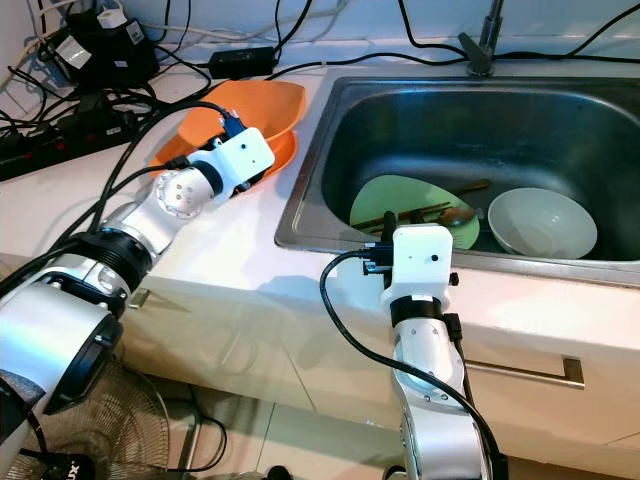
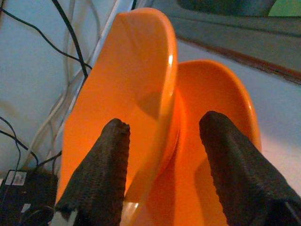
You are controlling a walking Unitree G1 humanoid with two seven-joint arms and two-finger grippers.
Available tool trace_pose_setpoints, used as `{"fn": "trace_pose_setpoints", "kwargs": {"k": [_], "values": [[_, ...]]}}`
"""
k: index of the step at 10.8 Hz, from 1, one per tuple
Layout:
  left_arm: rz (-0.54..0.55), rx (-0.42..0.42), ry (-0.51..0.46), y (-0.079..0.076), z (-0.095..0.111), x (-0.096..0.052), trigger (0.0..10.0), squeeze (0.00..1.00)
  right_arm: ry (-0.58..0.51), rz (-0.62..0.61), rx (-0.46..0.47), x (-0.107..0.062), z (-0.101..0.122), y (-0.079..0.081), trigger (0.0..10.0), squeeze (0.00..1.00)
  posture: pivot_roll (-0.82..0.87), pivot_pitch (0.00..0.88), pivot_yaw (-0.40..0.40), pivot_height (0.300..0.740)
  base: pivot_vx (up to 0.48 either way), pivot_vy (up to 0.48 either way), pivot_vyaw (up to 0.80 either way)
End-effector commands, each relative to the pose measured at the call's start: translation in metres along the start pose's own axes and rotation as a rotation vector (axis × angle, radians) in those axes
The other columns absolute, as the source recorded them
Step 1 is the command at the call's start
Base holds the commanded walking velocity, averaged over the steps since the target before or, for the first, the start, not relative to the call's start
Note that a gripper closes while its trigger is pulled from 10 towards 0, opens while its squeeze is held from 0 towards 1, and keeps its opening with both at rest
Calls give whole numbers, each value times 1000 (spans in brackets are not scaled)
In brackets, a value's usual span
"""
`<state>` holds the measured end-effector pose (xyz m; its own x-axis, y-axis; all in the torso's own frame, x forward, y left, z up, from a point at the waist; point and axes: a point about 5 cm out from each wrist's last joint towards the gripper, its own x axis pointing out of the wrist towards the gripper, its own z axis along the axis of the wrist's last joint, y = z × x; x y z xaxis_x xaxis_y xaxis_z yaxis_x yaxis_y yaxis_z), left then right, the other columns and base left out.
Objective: Kitchen organization
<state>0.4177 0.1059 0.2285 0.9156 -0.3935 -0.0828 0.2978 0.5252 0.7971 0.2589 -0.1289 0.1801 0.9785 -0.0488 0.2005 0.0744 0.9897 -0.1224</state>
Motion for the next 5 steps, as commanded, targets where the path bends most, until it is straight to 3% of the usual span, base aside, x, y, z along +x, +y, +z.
{"fn": "trace_pose_setpoints", "kwargs": {"k": [1, 3, 4, 5], "values": [[-15, 23, 37, -2, -8, -2, 0, 0, 45, -5, -8, -4, -6, 0, 10000, 0, -125, 190, 177, 740, 0, 0, 0], [-19, 30, 37, -4, -7, -1, 0, 0, 57, -18, -9, -6, -7, -1, 10000, 0, -131, 189, 179, 740, 0, 0, 0], [-21, 33, 36, -4, -6, -1, 667, 0, 62, -23, -12, -6, -8, -2, 10000, 0, -137, 189, 179, 740, 0, 0, 0], [-23, 38, 37, -4, -6, 0, 0, 0, 67, -30, -16, -7, -8, -4, 10000, 0, -140, 186, 177, 740, 0, 0, 0]]}}
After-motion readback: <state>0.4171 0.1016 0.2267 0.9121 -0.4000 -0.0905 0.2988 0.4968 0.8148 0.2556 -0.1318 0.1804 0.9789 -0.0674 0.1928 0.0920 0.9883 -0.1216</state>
